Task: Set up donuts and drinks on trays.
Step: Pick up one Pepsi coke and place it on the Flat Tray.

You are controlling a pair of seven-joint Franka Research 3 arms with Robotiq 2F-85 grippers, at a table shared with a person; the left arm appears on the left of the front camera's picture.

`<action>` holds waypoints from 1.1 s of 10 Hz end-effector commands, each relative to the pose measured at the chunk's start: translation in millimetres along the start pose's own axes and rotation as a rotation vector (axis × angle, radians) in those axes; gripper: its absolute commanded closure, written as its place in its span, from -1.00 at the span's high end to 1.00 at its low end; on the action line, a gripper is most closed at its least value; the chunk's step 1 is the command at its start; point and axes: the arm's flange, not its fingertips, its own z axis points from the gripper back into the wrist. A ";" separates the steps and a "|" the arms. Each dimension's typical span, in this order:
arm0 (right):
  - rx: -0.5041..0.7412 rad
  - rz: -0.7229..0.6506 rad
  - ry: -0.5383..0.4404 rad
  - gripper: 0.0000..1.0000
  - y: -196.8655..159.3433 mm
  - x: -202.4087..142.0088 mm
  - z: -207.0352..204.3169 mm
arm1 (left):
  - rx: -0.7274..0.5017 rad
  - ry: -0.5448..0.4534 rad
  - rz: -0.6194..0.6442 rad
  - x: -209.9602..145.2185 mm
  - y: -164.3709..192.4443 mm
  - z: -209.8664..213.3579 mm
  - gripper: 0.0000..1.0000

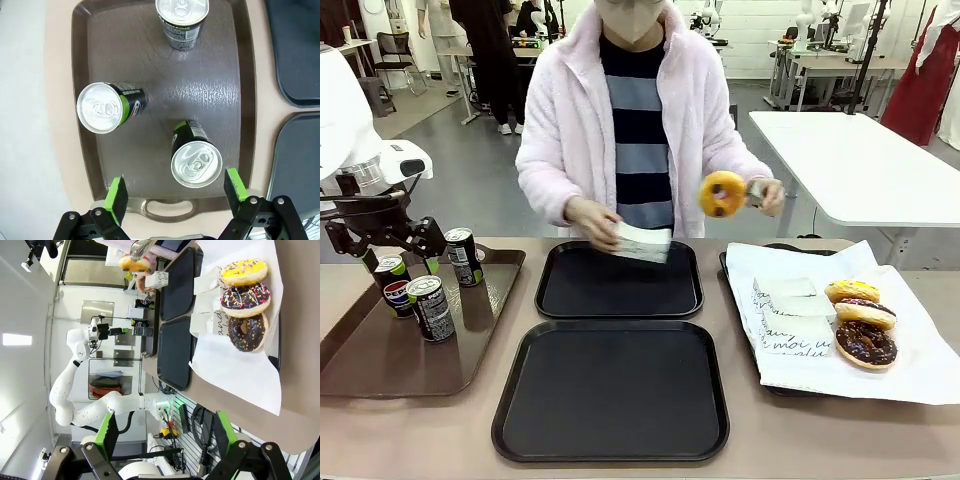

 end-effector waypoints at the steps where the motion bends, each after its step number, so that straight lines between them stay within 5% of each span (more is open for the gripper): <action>1: 0.014 0.011 -0.005 1.00 0.2 0.1 0.9 | 0.008 0.001 -0.002 -1.4 0.7 2.1 1.00; 11: 0.014 0.011 -0.005 1.00 0.2 0.1 0.9 | 0.002 0.022 0.041 1.2 -27.3 -24.1 1.00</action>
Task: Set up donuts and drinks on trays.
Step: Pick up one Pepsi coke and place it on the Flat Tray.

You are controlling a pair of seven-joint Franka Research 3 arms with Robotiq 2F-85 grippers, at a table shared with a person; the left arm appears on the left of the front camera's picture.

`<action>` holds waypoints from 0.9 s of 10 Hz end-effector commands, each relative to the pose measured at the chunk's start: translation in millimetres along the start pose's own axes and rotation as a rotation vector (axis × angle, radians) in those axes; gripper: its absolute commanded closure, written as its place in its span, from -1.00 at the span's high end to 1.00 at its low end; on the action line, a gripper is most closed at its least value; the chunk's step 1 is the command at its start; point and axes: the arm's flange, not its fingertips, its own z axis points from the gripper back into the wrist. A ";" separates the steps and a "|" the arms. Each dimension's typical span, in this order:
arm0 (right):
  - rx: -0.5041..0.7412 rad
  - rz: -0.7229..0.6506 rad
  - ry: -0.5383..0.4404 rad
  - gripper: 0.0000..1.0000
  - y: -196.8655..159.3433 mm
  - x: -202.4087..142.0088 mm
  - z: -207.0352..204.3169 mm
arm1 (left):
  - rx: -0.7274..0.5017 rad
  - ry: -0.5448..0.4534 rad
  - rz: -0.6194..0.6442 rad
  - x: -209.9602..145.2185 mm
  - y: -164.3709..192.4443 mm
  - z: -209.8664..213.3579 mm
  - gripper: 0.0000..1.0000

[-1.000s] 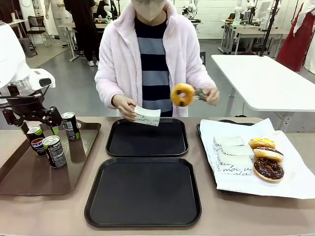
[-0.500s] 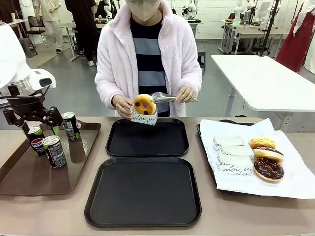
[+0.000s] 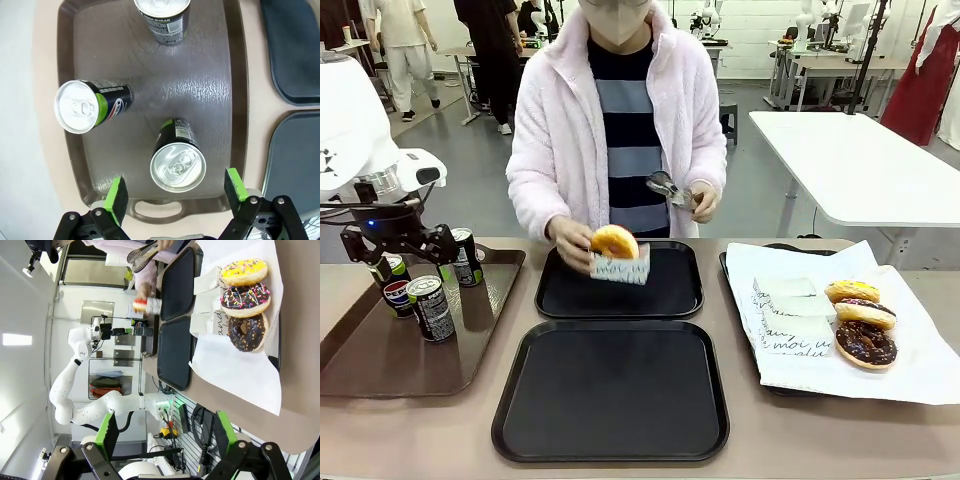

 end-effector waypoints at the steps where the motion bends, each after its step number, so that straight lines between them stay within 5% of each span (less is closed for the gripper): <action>1: 0.014 0.011 -0.005 1.00 0.2 0.0 1.1 | 0.008 0.002 0.033 4.4 -10.3 -15.4 1.00; 9: 0.014 0.011 -0.005 1.00 0.2 0.0 1.1 | 0.044 0.044 0.052 14.7 -7.5 -52.2 1.00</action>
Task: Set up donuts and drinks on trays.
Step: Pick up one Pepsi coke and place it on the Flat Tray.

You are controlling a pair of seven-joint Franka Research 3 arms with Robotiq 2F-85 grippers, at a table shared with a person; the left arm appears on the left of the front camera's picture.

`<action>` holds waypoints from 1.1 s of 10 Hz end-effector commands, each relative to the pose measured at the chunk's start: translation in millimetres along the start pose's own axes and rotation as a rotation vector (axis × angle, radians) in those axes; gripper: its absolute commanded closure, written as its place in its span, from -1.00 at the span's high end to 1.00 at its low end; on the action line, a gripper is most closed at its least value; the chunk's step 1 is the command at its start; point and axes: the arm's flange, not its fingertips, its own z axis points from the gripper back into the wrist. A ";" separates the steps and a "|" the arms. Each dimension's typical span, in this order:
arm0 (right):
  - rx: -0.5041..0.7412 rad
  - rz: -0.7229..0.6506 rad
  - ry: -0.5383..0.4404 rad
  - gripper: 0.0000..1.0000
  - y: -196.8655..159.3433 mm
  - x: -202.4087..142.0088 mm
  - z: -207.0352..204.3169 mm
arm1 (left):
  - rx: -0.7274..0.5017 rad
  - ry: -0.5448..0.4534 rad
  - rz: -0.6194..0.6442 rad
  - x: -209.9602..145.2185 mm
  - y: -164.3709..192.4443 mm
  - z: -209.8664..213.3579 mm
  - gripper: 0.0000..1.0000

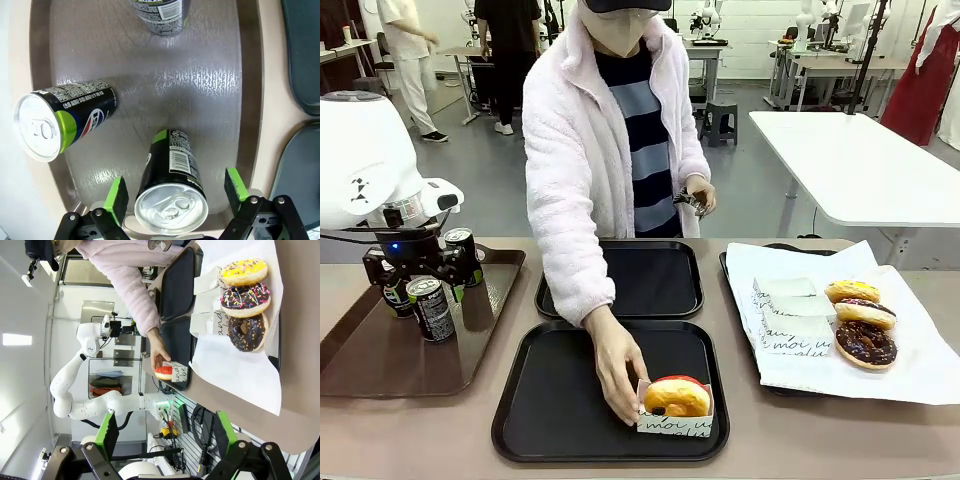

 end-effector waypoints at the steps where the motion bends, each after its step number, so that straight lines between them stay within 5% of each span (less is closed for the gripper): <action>1: 0.014 0.011 -0.005 1.00 0.2 0.0 1.1 | 0.043 -0.021 0.035 5.7 -0.3 -3.6 1.00; 6: 0.014 0.011 -0.005 1.00 0.2 0.0 1.1 | 0.019 0.010 0.012 6.5 -1.4 -12.0 1.00; 7: 0.014 0.011 -0.005 1.00 0.2 0.0 1.1 | 0.006 0.012 0.008 6.1 -1.5 -11.6 0.15; 8: 0.014 0.011 -0.005 1.00 0.2 0.0 1.1 | 0.010 0.016 0.014 6.4 -1.0 -11.1 -0.18; 9: 0.014 0.011 -0.005 1.00 0.2 0.0 1.1 | 0.012 0.013 0.017 6.3 -0.9 -10.6 -1.00; 11: 0.014 0.011 -0.005 1.00 0.2 0.0 1.1 | 0.018 0.015 0.015 6.2 -0.6 -10.6 -1.00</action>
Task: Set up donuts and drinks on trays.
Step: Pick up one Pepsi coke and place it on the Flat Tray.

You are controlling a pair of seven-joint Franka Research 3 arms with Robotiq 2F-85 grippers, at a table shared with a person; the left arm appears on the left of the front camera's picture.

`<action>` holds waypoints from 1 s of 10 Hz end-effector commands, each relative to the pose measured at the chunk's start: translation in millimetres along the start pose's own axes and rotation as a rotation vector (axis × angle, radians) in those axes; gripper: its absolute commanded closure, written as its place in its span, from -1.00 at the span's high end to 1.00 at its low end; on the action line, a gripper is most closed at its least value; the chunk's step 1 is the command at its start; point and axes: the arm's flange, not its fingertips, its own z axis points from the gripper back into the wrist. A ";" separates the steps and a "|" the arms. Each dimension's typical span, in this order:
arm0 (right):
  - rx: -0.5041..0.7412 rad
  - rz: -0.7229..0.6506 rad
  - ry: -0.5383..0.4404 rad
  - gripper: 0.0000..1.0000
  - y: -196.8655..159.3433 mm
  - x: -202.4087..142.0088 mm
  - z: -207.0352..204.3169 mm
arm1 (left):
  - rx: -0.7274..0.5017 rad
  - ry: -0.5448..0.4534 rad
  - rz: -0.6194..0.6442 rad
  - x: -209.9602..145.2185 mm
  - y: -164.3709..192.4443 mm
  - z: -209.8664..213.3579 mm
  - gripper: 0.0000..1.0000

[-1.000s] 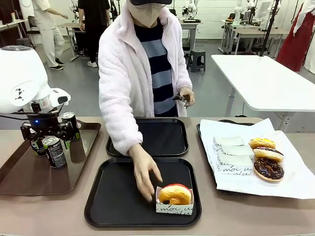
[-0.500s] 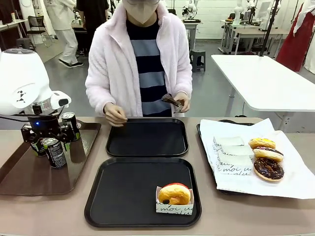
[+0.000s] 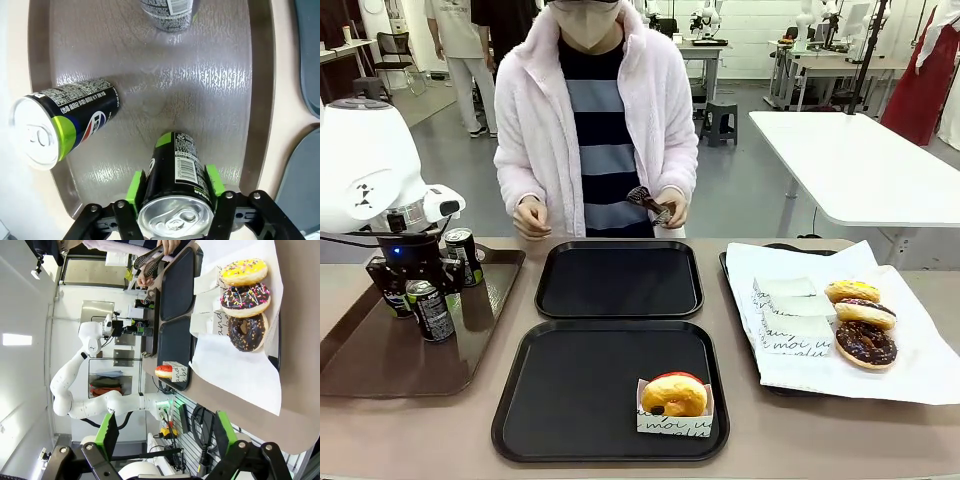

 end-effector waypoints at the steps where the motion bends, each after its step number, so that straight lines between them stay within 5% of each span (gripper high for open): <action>1: 0.014 0.011 -0.005 1.00 0.2 0.0 1.0 | 0.006 -0.003 0.009 2.3 -1.5 -0.6 -0.70; 3: 0.014 0.011 -0.005 1.00 0.2 0.0 1.0 | 0.005 0.002 0.014 2.0 1.1 7.9 -1.00; 10: 0.014 0.011 -0.005 1.00 0.2 0.0 1.0 | -0.040 -0.066 0.050 -43.1 12.5 117.6 -1.00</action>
